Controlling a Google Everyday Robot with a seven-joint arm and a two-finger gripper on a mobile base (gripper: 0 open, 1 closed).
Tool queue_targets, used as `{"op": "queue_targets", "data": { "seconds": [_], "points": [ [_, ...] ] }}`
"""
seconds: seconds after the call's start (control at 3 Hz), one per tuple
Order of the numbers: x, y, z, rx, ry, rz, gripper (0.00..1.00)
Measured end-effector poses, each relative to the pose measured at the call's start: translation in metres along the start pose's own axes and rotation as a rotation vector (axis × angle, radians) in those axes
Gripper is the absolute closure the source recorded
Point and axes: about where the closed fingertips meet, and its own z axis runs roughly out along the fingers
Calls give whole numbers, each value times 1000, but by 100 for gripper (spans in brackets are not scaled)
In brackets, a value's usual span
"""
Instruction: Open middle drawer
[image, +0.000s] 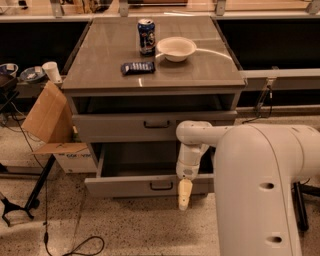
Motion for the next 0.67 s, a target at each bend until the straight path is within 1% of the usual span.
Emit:
{"op": "queue_targets", "data": {
  "seconds": [0.33,0.67],
  "points": [
    [0,1,-2,0,0,0,0],
    [10,16,3,-40,22,-12,0]
  ]
}}
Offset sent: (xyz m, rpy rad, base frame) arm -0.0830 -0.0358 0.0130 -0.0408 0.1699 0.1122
